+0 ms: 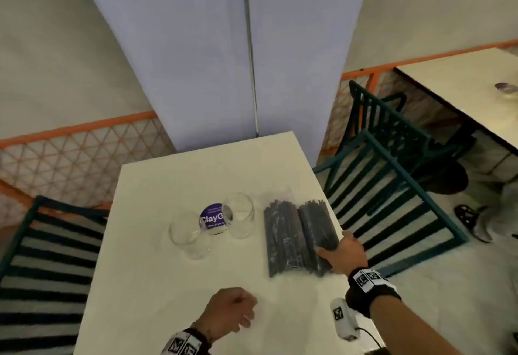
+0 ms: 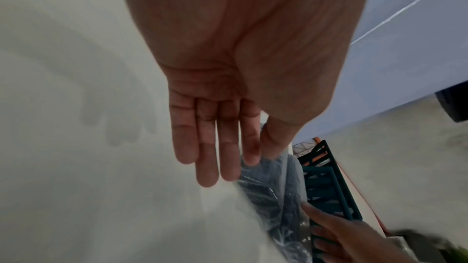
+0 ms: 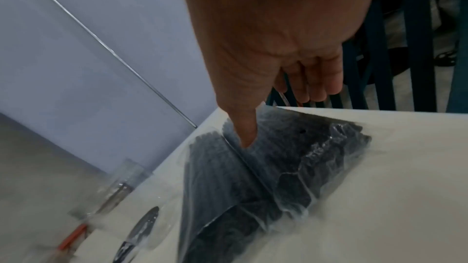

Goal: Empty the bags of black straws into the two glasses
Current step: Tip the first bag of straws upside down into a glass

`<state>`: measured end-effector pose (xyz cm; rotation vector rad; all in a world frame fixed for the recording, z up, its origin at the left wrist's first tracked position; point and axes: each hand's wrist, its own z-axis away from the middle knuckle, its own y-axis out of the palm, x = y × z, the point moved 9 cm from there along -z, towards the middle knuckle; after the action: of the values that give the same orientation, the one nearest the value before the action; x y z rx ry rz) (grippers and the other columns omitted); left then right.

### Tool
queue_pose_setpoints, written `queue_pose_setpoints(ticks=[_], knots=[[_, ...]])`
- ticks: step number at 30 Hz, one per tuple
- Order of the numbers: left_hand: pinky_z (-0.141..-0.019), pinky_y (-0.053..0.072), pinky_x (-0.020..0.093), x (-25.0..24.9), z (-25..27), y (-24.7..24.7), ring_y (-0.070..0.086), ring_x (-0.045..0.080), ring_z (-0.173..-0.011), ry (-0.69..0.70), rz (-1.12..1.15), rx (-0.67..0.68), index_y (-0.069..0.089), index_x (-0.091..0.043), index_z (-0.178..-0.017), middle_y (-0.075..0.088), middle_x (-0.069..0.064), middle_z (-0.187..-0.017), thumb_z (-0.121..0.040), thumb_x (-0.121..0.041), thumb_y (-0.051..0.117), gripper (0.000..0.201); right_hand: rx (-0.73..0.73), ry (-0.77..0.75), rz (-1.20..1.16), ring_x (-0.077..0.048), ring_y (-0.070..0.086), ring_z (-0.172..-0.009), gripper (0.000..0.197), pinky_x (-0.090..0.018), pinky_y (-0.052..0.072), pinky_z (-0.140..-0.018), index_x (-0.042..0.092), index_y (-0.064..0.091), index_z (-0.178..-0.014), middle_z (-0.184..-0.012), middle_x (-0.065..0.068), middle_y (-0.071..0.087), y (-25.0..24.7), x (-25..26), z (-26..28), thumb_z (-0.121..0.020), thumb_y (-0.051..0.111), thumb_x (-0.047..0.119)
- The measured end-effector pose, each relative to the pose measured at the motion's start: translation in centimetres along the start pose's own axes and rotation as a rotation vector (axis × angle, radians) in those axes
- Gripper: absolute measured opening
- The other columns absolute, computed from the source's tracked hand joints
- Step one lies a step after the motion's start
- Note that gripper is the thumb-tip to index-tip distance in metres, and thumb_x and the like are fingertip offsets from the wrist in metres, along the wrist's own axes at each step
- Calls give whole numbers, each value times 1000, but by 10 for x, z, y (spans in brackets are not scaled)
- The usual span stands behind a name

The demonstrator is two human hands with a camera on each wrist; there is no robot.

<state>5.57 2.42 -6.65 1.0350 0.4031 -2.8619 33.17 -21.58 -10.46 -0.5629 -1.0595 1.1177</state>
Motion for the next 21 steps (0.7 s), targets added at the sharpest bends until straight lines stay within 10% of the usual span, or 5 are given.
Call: queue_pose_setpoints(ticks=[3,10,15,21], knots=[[-51,49,21,-16,-15,17,73,15,-64,-6,-12,-6,79,-10,-96,81,6,-78,-96,-19,69,14,59,33,-43,-36,66,-115,119,-45,59,-97,6,40,-144,-129,-14,64,12,-11,-21,-59,83,77],[-53,50,23,-57,-38,57,71,17,-64,-16,103,13,76,-14,-94,77,1,-74,-99,-22,68,12,356,110,-390,-22,72,-76,59,-30,58,-61,7,68,-108,-89,-7,76,32,-12,-23,-64,100,31],[-64,57,28,-92,-49,80,74,13,-76,43,157,-1,75,-11,-106,82,7,-91,-97,-43,71,34,449,33,-673,-26,79,-93,59,-38,64,-84,14,71,-118,-98,-4,83,9,-12,8,-66,98,17],[-98,61,35,-146,-43,97,76,15,-113,209,410,36,74,-27,-122,82,-5,-117,-57,-61,95,76,623,-218,-733,-22,78,-106,71,-43,63,-94,20,69,-126,-114,-2,81,-26,30,80,-62,101,10]])
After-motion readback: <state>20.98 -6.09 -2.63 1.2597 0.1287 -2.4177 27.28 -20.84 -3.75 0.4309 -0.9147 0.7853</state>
